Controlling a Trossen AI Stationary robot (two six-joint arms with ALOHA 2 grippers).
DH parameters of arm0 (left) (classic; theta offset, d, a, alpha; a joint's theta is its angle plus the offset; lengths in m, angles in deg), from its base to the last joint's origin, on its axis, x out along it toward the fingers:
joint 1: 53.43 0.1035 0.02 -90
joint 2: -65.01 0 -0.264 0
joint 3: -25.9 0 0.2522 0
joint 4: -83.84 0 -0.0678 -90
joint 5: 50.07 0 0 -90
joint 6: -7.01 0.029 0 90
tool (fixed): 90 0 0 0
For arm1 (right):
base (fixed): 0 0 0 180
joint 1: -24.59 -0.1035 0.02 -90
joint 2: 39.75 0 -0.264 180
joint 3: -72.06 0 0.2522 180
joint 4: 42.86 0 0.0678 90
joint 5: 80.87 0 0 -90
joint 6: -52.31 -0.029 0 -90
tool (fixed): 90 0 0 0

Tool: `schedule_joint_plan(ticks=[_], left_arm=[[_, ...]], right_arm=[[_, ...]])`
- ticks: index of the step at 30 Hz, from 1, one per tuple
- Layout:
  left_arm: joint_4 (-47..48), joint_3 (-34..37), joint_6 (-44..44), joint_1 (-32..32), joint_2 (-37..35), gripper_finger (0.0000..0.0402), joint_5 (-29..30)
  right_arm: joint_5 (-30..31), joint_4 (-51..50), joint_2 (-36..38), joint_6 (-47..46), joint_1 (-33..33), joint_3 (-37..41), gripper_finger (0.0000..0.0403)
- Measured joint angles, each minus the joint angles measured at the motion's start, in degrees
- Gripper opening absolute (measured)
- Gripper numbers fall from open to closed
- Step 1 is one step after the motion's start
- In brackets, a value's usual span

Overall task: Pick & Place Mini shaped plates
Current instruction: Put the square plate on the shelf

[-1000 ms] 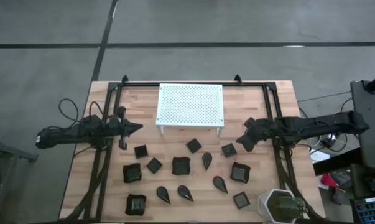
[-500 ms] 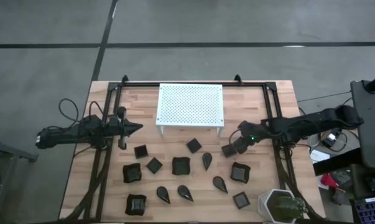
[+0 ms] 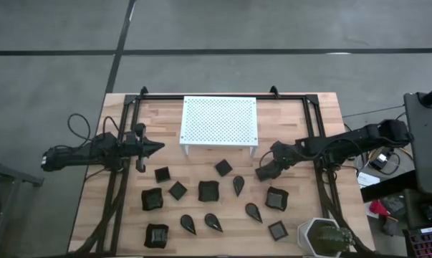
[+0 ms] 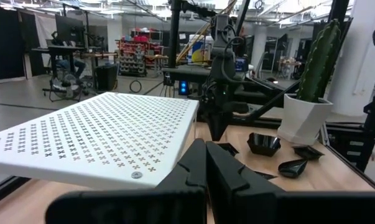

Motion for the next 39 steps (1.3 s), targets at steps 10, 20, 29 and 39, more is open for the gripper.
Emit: schedule_joint_plan(ticks=[10,20,29,39], left_arm=[[0.01,0.0,0.0,0.01,0.46,0.0,0.13],[0.03,0.0,0.0,0.01,0.52,0.0,0.2],[0.03,0.0,0.07,-0.01,0.52,0.0,0.18],[0.05,0.0,0.04,-0.01,0.55,0.0,0.14]], right_arm=[[0.17,1.66,-3.13,0.43,-0.01,0.02,0.0063],[-0.69,2.51,-3.56,0.63,-0.01,-0.27,0.0057],[-2.04,5.91,-3.56,0.4,-0.77,-0.32,0.0066],[-2.43,6.66,-3.58,0.4,-0.86,-0.2,0.006]])
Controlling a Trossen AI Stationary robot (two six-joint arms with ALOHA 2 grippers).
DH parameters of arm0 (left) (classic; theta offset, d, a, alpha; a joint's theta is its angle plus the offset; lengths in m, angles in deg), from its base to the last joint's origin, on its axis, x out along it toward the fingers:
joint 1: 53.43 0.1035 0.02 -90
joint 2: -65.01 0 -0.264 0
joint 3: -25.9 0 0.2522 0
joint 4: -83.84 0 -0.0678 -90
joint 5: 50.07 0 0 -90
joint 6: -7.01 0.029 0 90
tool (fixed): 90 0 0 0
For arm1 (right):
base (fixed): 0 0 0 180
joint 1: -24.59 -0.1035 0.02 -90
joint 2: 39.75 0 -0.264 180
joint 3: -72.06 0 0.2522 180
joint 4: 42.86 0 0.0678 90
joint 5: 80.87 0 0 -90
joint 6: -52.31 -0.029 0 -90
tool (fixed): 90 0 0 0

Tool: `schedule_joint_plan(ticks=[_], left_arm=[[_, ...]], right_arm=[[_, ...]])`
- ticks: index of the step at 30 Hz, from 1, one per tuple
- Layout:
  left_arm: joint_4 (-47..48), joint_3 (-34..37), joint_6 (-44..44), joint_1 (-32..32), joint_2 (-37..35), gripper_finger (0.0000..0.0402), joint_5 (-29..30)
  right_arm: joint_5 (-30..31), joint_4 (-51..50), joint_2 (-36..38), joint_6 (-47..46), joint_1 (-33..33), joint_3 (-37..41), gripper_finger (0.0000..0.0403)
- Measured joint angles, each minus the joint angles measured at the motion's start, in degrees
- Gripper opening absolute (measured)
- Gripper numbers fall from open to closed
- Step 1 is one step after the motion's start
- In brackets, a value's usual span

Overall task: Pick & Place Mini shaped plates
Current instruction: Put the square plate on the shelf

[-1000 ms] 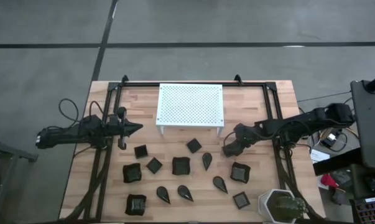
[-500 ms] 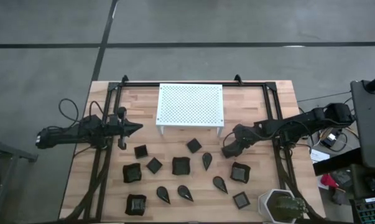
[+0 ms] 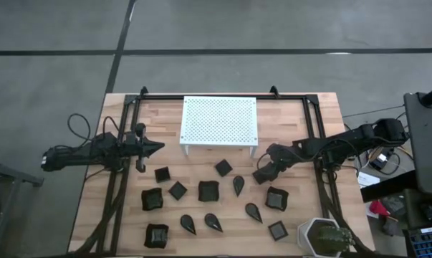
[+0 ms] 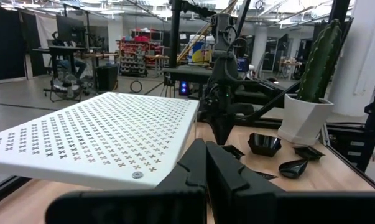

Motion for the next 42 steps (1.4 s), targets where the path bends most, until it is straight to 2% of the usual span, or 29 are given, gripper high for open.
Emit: schedule_joint_plan(ticks=[16,29,42], left_arm=[[0.0,0.0,-0.03,0.01,0.0,0.0,-0.15],[0.49,0.0,-0.02,0.02,0.15,0.0,0.11],[0.5,0.0,-0.02,0.0,0.17,0.0,0.06]], right_arm=[[0.07,0.4,-0.1,-0.68,-1.03,0.58,0.0057],[0.48,2.04,-4.95,-0.5,-1.86,-0.04,0.0056],[0.47,1.74,-4.66,0.87,-1.86,-1.06,0.0048]])
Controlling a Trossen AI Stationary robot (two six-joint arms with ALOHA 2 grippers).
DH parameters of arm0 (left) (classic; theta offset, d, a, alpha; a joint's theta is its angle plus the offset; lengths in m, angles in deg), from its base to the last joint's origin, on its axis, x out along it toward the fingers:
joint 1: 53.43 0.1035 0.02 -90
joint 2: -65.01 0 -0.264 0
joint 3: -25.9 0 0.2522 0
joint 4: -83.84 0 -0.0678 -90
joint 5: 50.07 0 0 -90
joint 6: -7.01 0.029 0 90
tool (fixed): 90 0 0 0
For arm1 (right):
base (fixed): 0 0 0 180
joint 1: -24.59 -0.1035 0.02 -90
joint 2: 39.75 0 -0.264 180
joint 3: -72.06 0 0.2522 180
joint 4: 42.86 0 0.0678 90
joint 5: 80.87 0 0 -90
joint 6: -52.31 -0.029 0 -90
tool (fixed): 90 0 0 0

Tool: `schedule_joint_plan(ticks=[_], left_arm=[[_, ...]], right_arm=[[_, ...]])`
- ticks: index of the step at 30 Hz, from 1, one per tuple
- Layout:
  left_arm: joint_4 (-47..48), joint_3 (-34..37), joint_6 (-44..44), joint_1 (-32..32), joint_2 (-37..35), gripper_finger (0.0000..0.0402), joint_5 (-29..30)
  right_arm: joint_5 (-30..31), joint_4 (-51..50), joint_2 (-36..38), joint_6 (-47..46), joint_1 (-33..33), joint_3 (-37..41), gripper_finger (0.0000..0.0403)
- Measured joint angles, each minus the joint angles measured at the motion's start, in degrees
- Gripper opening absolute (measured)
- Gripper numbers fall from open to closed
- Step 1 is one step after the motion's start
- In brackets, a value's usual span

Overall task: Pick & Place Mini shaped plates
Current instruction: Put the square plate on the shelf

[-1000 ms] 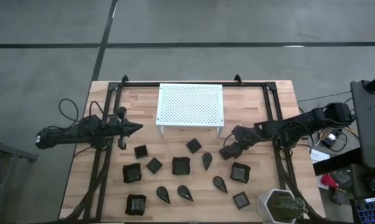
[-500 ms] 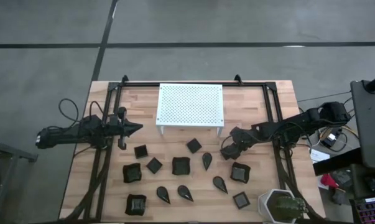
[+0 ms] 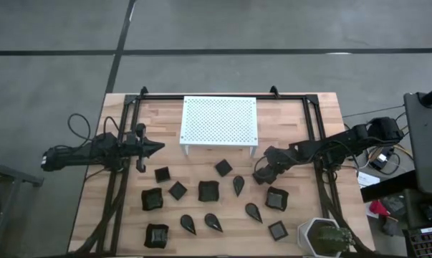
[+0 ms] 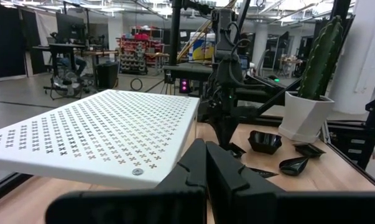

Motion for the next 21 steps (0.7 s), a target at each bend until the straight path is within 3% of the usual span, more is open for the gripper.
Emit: schedule_joint_plan(ticks=[10,21], left_arm=[[0.0,0.0,-0.02,0.01,0.0,0.0,-0.02],[0.07,0.0,-0.01,0.02,0.0,0.0,-0.07]], right_arm=[[0.07,-0.24,-0.06,1.23,0.0,0.0,0.0012],[0.14,-0.41,0.46,1.75,0.0,-0.76,0.0009]])
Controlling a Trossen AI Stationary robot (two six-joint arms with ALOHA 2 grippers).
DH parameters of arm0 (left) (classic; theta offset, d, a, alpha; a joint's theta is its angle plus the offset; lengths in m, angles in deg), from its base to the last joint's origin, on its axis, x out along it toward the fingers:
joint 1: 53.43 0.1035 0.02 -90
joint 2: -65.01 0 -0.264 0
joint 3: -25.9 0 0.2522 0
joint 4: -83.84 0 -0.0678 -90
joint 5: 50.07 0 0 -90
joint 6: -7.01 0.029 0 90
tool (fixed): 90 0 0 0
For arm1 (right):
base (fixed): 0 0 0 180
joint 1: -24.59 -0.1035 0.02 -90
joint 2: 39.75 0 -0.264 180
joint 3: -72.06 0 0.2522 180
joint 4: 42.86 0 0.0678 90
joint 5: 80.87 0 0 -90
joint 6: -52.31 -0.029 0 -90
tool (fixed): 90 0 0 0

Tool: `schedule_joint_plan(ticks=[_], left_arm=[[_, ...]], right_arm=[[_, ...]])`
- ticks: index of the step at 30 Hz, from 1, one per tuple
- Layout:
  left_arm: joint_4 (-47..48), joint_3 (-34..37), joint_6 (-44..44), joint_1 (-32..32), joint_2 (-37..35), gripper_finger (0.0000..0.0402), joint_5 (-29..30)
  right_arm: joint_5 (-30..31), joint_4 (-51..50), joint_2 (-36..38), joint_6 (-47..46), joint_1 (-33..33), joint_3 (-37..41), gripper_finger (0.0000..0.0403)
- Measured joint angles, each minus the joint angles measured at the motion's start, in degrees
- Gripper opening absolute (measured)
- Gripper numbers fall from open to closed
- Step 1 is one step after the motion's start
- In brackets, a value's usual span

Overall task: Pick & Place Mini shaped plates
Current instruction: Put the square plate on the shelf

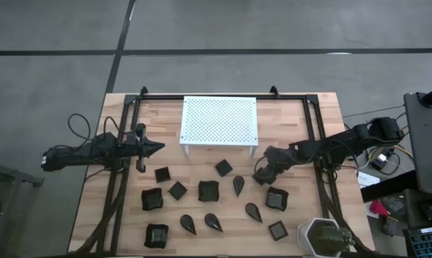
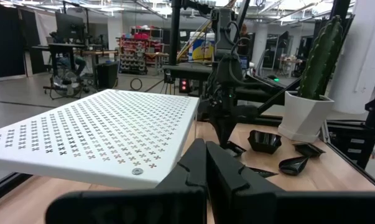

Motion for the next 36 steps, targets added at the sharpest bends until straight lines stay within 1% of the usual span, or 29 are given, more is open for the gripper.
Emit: schedule_joint_plan(ticks=[6,9,13,17,22,30,36], left_arm=[[0.08,0.0,-0.01,0.0,0.0,0.0,-0.19],[0.41,0.0,-0.01,-0.01,0.0,0.0,-0.17],[0.44,0.0,0.0,0.0,0.0,0.0,-0.15],[0.46,0.0,0.01,-0.02,0.0,0.0,-0.15],[0.48,0.0,-0.01,0.0,0.0,0.0,-0.13],[0.48,0.0,-0.01,-0.02,0.0,0.0,0.13],[0.48,0.0,0.0,-0.02,0.0,0.0,0.09]], right_arm=[[-2.59,-0.1,1.3,0.84,0.0,-2.81,0.0008],[-5.15,-0.16,1.42,0.91,0.0,-4.98,0.0008],[-6.84,-1.35,1.45,1.76,0.0,-8.29,0.0008],[-7.83,-1.57,1.43,2.92,0.1,-12.0,0.0008],[-8.49,-1.49,1.43,1.49,0.53,-17.41,0.0008],[-8.27,-1.45,1.43,0.74,4.81,-25.9,0.0008],[-8.26,-2.81,1.43,0.02,11.33,-29.63,0.0008]])
